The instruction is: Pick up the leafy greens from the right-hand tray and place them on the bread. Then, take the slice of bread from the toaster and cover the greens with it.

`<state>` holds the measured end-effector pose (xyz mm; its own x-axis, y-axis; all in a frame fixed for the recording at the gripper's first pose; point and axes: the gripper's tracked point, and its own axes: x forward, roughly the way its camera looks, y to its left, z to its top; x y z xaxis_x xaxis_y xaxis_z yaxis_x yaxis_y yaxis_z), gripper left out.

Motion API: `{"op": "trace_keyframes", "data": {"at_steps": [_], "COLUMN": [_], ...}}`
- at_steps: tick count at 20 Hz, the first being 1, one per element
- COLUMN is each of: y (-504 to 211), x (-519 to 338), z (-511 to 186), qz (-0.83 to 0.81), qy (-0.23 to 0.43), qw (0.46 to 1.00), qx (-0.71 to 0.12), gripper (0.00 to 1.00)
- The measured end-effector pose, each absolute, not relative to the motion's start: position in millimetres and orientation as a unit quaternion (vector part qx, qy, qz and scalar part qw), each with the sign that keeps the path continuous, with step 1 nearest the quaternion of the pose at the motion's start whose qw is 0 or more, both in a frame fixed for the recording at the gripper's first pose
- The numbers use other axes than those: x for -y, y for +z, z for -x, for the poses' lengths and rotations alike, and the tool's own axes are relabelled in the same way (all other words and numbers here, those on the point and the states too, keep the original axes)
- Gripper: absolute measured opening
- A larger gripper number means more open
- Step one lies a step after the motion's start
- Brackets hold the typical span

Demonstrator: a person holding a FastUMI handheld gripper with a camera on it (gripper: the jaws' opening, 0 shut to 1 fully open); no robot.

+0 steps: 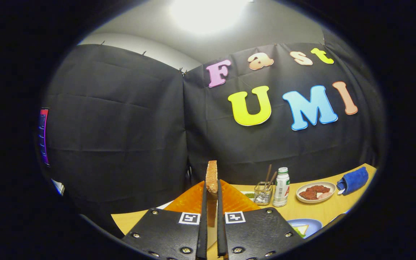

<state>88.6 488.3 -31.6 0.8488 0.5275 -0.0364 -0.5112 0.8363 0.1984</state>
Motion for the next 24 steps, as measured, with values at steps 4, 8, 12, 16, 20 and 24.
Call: {"op": "trace_keyframes", "data": {"at_steps": [4, 8, 12, 16, 20, 24], "y": [-61.0, -91.9, -119.7, -145.6, -159.9, -168.6], "x": [-435.5, -376.0, -322.9, -287.5, -273.6, -276.9], "z": [-89.3, -98.7, -104.6, -102.7, -100.5, -98.5], "qz": [-0.070, -0.057, -0.037, -0.016, -0.007, 0.011], "qy": [0.241, 0.194, 0.146, 0.114, 0.101, 0.101], "qw": [0.966, 0.975, 0.982, 0.984, 0.984, 0.983], "qx": [-0.070, -0.097, -0.117, -0.136, -0.147, -0.151], "gripper": [0.11, 0.11, 0.11, 0.11, 0.11, 0.11]}}
